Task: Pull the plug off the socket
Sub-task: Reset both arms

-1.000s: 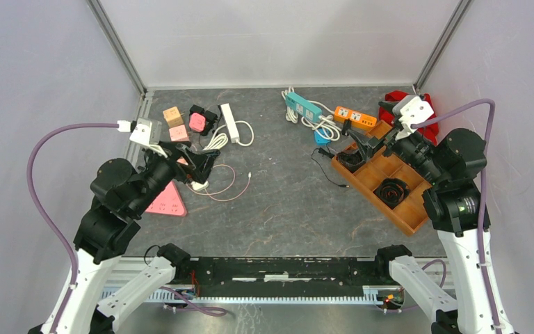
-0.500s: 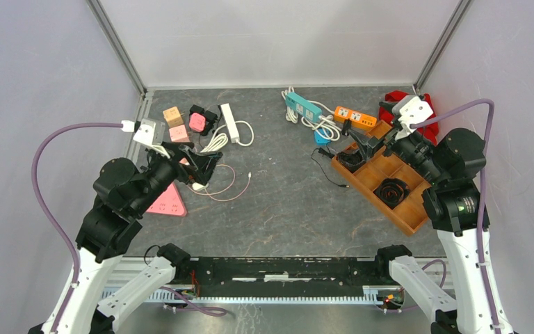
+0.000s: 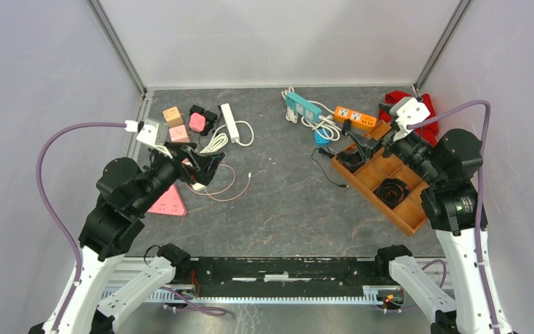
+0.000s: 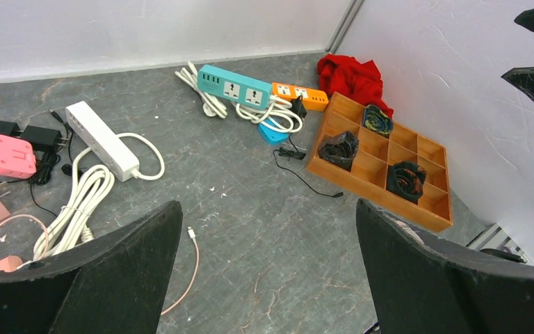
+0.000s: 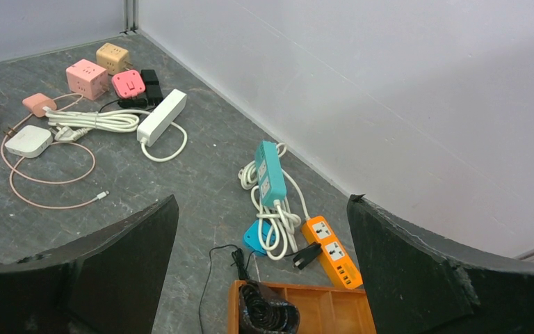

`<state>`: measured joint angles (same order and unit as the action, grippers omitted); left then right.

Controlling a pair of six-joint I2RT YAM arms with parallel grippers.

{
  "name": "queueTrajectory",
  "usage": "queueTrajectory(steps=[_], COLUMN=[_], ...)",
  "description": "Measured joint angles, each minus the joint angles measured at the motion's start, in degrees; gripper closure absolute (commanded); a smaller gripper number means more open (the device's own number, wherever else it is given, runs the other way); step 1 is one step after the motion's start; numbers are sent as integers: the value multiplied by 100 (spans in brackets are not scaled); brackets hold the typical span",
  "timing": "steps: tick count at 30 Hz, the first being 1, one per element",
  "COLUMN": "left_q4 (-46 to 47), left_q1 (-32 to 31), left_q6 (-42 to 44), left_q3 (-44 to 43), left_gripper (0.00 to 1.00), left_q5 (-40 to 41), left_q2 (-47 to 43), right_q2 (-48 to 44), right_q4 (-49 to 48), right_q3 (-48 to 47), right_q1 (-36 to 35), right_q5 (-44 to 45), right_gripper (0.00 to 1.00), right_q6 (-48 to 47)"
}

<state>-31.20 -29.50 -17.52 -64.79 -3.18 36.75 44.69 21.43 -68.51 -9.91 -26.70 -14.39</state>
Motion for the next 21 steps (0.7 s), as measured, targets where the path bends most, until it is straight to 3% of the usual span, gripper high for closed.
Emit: queueTrajectory(steps=[21], left_q4=[138], left_q1=[0], left_q6=[-2], left_q3=[144], left_gripper=[0], left_q5=[-190], left_q2=[11], right_q2=[-13], right_q4=[2], right_q3=[85], right_q1=[35], right_q5=[44], right_gripper=[2], right_q6=[-66])
